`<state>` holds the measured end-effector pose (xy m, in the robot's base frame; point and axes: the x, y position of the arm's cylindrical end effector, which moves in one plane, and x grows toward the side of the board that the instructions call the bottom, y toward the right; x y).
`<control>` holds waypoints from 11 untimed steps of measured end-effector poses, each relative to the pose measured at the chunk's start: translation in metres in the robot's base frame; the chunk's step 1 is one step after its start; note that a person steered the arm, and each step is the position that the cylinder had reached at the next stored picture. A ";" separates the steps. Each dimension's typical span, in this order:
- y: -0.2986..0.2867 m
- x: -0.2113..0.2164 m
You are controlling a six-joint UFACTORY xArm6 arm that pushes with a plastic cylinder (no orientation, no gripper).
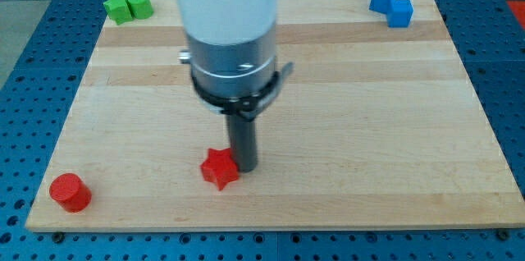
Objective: Place the red star right to the red circle
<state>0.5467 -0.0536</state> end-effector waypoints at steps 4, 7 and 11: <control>-0.045 0.013; -0.099 0.028; -0.070 0.014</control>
